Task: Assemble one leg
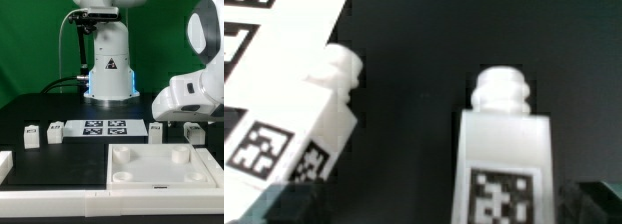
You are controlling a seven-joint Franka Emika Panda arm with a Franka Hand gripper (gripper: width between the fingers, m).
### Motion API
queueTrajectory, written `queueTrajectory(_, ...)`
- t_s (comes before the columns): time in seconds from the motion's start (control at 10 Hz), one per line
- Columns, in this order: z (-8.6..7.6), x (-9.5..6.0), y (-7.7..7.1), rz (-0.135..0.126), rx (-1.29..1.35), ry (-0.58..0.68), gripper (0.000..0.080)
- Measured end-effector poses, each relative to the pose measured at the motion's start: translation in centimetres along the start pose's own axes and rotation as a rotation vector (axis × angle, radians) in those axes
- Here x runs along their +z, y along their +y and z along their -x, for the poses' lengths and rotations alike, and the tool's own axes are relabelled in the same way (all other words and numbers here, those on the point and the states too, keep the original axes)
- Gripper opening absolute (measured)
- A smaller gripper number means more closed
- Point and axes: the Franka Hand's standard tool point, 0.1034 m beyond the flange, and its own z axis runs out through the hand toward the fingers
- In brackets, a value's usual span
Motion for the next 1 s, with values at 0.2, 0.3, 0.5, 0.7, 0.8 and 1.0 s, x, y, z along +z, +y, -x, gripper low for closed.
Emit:
queueTrajectory(0.2,0.0,0.3,-0.4,0.002,0.021,-0.003,0.0649)
queueTrajectory(0.3,0.1,0.5,-0.7,0.003,0.03,-0.006,0.0649)
queueTrajectory(0.5,-0.2,1.3,-0.8,0.005,0.041,-0.009,0.0649)
queueTrajectory(0.7,-0.1,2.0,-0.8,0.006,0.043,-0.015,0.0649)
queueTrajectory(0.8,-0.1,2.0,-0.7,0.006,0.043,-0.015,0.0649)
queueTrajectory(1.0,-0.1,2.0,-0.7,0.007,0.043,-0.015,0.0361)
